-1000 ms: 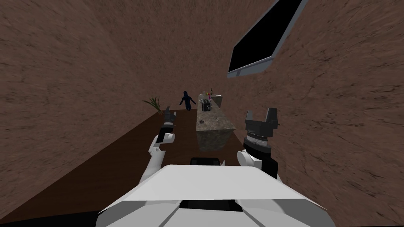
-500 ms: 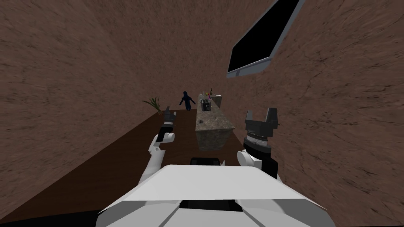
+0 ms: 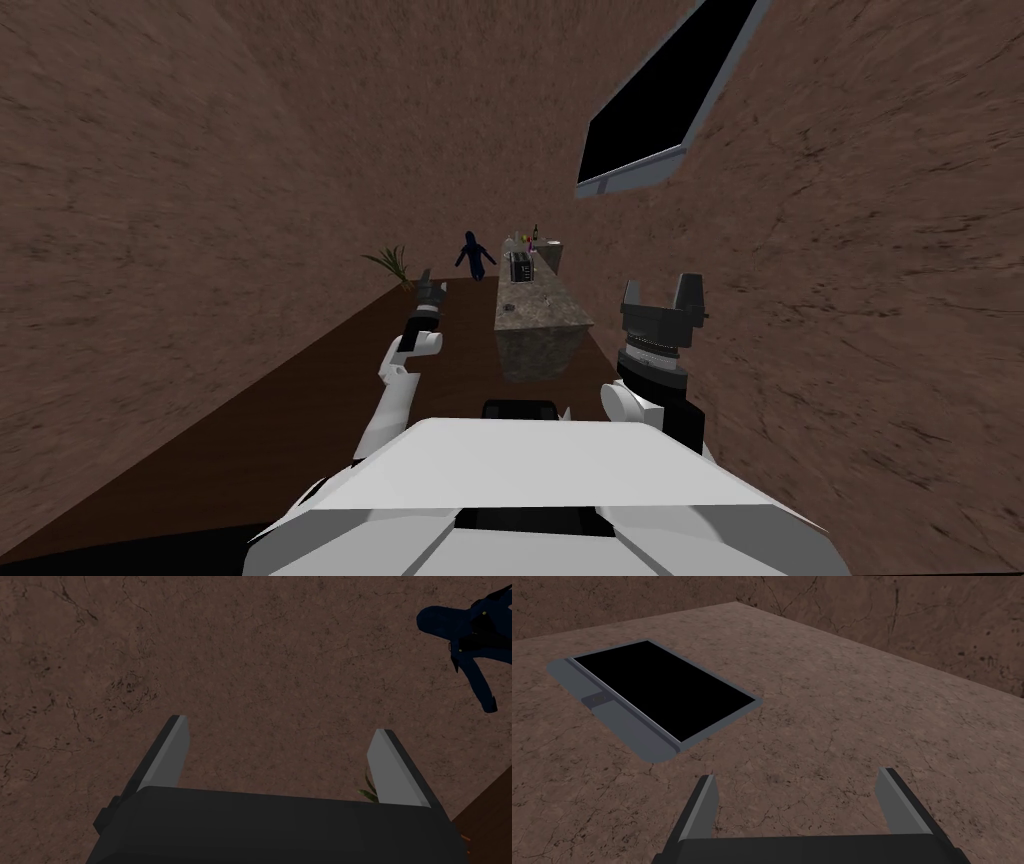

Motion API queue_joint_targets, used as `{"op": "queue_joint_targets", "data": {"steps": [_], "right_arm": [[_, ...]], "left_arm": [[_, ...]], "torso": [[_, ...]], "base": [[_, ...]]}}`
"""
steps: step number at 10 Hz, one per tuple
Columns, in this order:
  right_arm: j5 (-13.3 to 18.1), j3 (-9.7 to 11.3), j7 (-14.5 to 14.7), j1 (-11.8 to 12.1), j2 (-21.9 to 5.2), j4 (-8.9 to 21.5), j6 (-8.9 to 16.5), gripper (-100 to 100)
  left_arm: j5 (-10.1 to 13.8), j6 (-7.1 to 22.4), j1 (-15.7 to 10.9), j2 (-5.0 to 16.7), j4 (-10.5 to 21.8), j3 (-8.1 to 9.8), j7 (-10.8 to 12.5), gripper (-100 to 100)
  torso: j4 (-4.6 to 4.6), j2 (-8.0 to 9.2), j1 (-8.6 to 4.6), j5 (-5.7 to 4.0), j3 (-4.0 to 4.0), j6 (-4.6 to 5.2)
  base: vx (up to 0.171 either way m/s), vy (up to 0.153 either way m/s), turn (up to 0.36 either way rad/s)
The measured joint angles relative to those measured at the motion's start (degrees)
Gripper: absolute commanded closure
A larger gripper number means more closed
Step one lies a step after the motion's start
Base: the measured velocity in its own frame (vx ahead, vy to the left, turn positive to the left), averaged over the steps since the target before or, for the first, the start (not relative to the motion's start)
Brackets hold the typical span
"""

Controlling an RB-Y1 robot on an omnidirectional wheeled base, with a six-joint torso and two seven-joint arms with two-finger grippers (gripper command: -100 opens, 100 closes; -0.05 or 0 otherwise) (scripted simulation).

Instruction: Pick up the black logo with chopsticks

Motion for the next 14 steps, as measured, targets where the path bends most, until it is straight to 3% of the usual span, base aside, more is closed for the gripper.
{"op": "queue_joint_targets", "data": {"steps": [1, 3, 8, 10, 14], "right_arm": [[0.0, 0.0, 0.0, 0.0, 0.0, 0.0, 0.0, 0], [0.0, 0.0, 0.0, 0.0, 0.0, 0.0, 0.0, 0], [0.0, 0.0, 0.0, 0.0, 0.0, 0.0, 0.0, 0], [0.0, 0.0, 0.0, 0.0, 0.0, 0.0, 0.0, 0], [0.0, 0.0, 0.0, 0.0, 0.0, 0.0, 0.0, 0]], "left_arm": [[0.0, 0.0, -0.1, 0.0, 0.1, -0.02, 0.0, -100], [0.2, 2.9, -3.2, 0.9, 3.0, 1.05, 0.6, -100], [0.2, 3.6, -3.7, 0.9, 3.5, 1.15, 0.8, -100], [0.3, 6.2, -6.9, 1.5, 6.7, 2.11, 1.3, -100], [0.4, 7.3, -7.4, 1.7, 7.1, 2.29, 1.6, -100]], "torso": [[-0.01, -0.03, 0.04, 0.01, -0.02, -0.01], [0.01, 0.05, -0.09, -0.02, 0.03, -0.01], [-0.01, -0.04, 0.03, 0.01, -0.03, -0.01], [0.00, 0.04, -0.09, -0.02, 0.02, -0.01], [-0.01, -0.03, 0.02, 0.01, -0.02, -0.02]], "base": [[-0.032, -0.030, 0.052], [-0.028, -0.030, 0.037], [-0.008, -0.011, -0.008], [-0.027, -0.033, 0.031], [-0.011, -0.013, -0.002]]}}
